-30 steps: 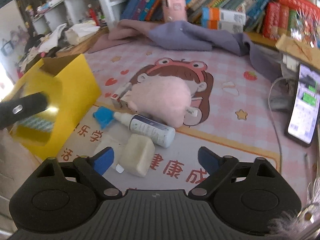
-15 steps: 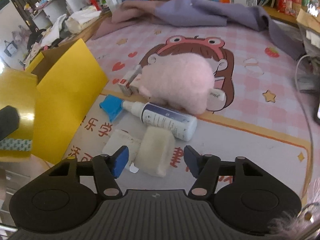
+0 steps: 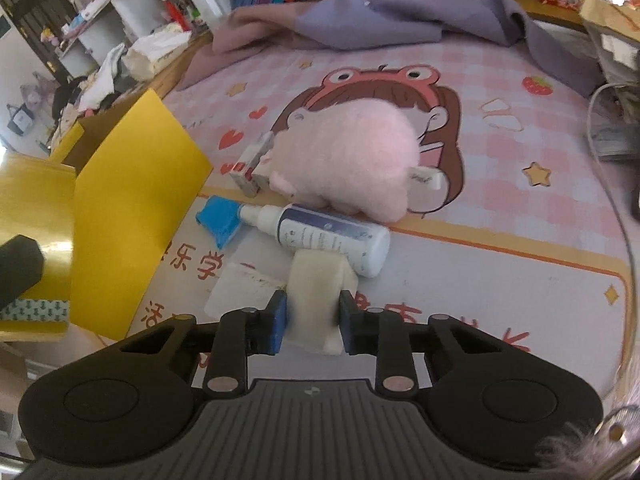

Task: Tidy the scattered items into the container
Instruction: 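Grasp the white block with the right tool while the left tool lifts the tape, then carry the tape roll and white block toward the yellow box with both tools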

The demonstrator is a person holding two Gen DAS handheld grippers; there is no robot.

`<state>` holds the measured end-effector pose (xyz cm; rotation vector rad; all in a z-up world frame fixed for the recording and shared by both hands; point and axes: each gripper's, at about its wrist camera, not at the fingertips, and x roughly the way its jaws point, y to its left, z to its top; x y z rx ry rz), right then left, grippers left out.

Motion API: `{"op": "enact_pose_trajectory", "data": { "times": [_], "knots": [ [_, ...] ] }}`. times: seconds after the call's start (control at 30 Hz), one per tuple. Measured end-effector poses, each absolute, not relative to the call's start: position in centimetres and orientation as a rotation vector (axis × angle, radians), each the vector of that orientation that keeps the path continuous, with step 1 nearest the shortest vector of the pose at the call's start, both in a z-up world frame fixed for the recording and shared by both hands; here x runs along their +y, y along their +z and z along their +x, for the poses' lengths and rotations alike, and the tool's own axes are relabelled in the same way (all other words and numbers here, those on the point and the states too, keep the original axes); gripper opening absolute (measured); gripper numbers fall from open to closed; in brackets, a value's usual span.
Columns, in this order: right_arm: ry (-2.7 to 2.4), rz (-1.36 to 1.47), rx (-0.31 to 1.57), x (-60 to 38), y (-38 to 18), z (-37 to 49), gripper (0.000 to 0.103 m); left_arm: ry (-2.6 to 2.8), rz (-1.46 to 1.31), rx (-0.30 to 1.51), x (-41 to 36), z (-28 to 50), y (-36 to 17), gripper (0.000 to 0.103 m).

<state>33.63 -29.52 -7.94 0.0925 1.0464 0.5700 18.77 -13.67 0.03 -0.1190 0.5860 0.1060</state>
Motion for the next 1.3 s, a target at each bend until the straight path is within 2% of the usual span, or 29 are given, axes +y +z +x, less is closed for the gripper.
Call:
{"op": "enact_pose_trajectory", "data": {
  "times": [0.57, 0.87, 1.3],
  "knots": [
    [0.450, 0.082, 0.918, -30.8, -4.8, 28.2, 0.024, -0.067, -0.132, 0.508, -12.6, 16.0, 0.7, 0.083],
    [0.388, 0.066, 0.841, -28.6, -2.9, 22.6, 0.024, -0.127, -0.140, 0.466, -9.3, 11.2, 1.3, 0.083],
    [0.352, 0.039, 0.804, -23.7, -2.3, 11.8, 0.024, -0.123, -0.134, 0.538, -3.7, 3.4, 0.4, 0.083]
  ]
}}
